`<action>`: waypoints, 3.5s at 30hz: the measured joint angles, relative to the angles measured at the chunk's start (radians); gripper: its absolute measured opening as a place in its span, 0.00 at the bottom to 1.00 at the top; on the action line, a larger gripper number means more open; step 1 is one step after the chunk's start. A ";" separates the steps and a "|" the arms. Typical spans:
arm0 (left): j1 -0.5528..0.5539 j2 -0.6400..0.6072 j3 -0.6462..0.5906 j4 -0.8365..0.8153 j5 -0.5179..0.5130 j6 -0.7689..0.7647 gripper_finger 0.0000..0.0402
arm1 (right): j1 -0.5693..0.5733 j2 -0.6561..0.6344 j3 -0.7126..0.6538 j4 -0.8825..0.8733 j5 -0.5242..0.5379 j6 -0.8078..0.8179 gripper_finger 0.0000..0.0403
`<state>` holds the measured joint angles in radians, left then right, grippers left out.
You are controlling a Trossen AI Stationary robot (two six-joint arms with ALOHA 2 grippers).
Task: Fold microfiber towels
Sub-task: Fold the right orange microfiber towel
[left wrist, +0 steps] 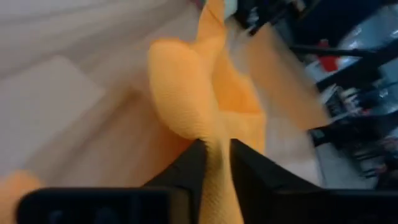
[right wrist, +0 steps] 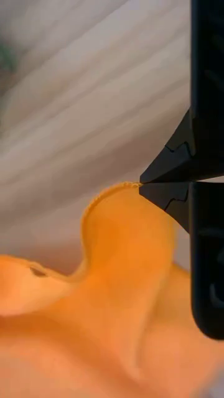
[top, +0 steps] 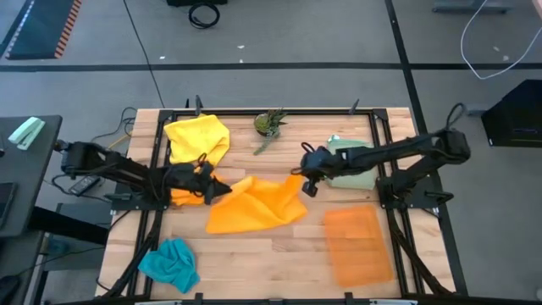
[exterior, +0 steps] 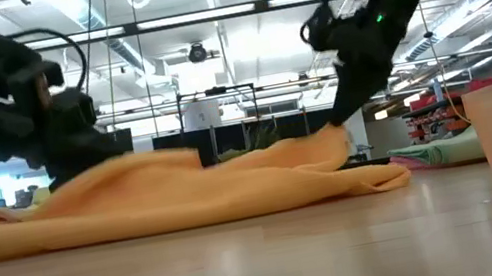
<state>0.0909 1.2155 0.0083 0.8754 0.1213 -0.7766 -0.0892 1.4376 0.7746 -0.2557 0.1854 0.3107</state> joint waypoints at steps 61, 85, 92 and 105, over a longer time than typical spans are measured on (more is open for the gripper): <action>-0.126 0.131 0.892 -1.263 -0.280 0.698 0.02 | -0.107 -0.054 -0.023 -0.191 -0.015 -0.071 0.00; -0.510 -0.183 0.781 -0.579 -0.127 0.440 0.04 | 0.501 -0.242 0.252 -0.072 0.068 -0.059 0.00; -0.363 -0.134 0.509 -0.531 -0.283 0.085 0.02 | 0.268 -0.099 0.160 -0.065 0.018 -0.007 0.00; -0.107 -0.063 0.061 -0.312 -0.285 -0.052 0.21 | -0.041 0.246 0.021 0.114 -0.001 0.055 0.00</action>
<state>-0.0158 1.1522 0.0697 0.5634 -0.1642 -0.8287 -0.1299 1.6839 0.7959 -0.1422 0.1840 0.3661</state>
